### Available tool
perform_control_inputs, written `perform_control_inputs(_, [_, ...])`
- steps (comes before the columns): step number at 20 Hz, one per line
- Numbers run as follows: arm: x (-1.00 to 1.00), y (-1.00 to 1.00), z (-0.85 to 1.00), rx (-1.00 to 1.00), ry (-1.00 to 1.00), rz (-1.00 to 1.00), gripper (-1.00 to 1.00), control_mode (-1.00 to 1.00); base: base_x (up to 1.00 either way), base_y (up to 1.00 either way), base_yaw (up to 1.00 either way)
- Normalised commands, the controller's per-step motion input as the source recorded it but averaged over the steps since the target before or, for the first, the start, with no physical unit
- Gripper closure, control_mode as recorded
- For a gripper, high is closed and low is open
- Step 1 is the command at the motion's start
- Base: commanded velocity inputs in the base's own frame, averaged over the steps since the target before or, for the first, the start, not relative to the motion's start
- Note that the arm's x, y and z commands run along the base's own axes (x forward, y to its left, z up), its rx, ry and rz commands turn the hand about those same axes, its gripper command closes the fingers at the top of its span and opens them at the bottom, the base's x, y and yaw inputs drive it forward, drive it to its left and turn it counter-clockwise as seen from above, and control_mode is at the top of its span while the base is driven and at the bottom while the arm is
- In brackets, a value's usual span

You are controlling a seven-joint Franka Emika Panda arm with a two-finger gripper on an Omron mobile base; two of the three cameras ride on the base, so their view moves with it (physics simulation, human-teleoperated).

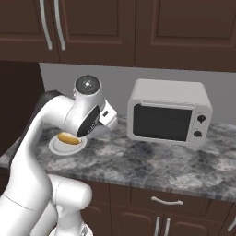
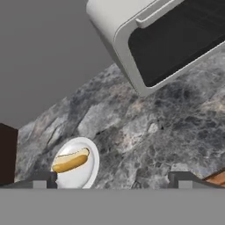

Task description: Open the toaster oven door. Place the hotdog bun on the bottom rack in the toaster oven and place the chicken drumstick on the top rack.

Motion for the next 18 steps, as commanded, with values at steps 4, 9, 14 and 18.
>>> perform_control_inputs(4, [0.0,-0.36,0.0,0.23,-0.1,-0.23,-1.0,-1.0,0.0,0.0,0.0])
perform_control_inputs(9, [0.0,-0.4,0.0,0.22,-0.07,-0.16,-1.0,-1.0,0.0,0.0,0.0])
perform_control_inputs(14, [0.0,-0.28,0.0,0.16,0.0,-0.05,-1.0,-1.0,0.0,0.0,0.0])
perform_control_inputs(18, [0.0,-0.34,0.0,0.15,0.0,-0.01,-1.0,-1.0,0.0,0.0,0.0])
